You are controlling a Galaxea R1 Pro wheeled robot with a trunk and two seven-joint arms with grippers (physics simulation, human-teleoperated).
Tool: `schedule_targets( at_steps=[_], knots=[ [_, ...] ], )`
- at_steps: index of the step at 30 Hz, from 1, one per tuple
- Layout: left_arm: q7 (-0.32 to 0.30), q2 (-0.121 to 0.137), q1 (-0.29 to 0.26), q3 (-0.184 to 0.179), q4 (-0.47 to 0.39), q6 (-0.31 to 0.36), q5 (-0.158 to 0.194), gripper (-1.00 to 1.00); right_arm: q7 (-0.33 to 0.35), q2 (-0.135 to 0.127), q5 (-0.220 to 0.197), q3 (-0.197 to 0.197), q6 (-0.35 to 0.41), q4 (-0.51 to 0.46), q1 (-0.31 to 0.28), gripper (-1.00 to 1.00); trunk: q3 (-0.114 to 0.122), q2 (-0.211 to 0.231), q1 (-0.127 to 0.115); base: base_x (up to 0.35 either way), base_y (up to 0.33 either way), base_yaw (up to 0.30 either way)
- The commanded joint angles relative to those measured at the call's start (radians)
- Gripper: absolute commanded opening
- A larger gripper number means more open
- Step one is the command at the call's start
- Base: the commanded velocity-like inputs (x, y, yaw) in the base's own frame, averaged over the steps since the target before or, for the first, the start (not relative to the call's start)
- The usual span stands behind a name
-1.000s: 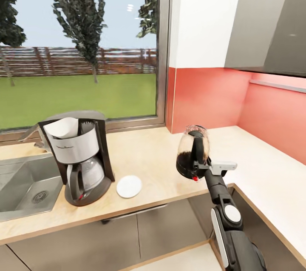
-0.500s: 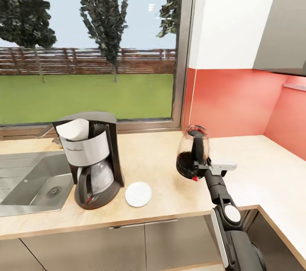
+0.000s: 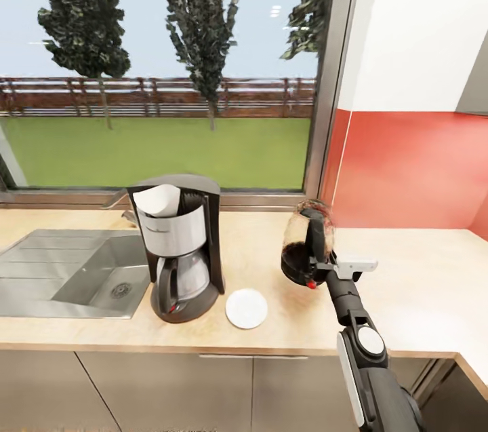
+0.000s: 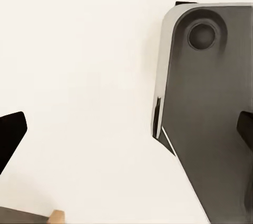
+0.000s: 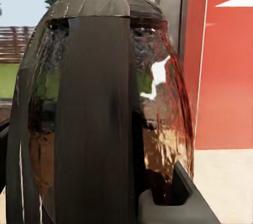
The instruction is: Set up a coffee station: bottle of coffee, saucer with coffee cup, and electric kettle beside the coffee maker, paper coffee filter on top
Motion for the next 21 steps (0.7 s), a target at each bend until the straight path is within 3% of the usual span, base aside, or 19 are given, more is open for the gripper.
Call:
schedule_targets(
  at_steps=[1,12,21],
  knots=[
    [0.002,0.0,-0.001,-0.009,0.002,-0.004,0.007,1.0,0.005,0.001,0.008,-0.003,-0.003,-0.001,-0.001,-1.0,-0.002,-0.002,0.001,0.0,0.0,0.278],
    [0.002,0.0,0.0,-0.01,0.002,-0.004,0.007,1.0,0.005,0.001,0.009,-0.003,-0.003,0.001,-0.001,-1.0,-0.002,-0.002,0.001,0.0,0.0,0.275],
    [0.002,-0.001,-0.001,-0.011,0.001,-0.004,0.007,1.0,0.008,0.001,0.014,-0.006,-0.029,0.038,-0.001,-1.0,-0.002,-0.002,0.001,0.0,0.0,0.04]
  ],
)
